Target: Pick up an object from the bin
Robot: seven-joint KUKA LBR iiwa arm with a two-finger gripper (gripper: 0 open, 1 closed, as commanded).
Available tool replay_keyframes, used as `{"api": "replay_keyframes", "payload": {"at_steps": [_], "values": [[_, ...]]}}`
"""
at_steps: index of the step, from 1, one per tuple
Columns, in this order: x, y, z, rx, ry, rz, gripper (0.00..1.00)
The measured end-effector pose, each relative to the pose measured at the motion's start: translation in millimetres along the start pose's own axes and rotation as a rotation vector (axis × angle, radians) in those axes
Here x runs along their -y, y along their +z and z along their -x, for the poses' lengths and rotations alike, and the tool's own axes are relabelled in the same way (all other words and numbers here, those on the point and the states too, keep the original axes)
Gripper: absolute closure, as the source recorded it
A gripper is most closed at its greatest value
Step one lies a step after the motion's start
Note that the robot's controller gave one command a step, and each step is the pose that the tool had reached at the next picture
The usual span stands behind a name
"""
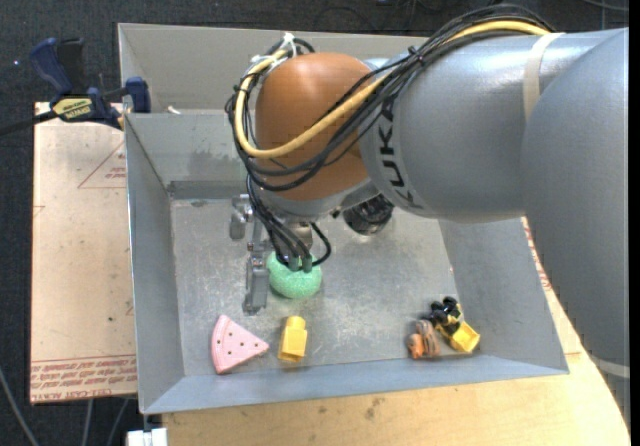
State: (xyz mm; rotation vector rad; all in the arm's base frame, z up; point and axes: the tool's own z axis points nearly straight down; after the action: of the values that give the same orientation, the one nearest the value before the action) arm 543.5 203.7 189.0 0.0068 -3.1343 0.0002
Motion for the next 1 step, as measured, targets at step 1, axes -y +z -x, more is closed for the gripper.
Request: {"api": "replay_keyframes", "payload": {"at_steps": [1], "values": [[1.0, -4.5, 1.9, 0.007, 0.003, 0.001, 0.00]]}}
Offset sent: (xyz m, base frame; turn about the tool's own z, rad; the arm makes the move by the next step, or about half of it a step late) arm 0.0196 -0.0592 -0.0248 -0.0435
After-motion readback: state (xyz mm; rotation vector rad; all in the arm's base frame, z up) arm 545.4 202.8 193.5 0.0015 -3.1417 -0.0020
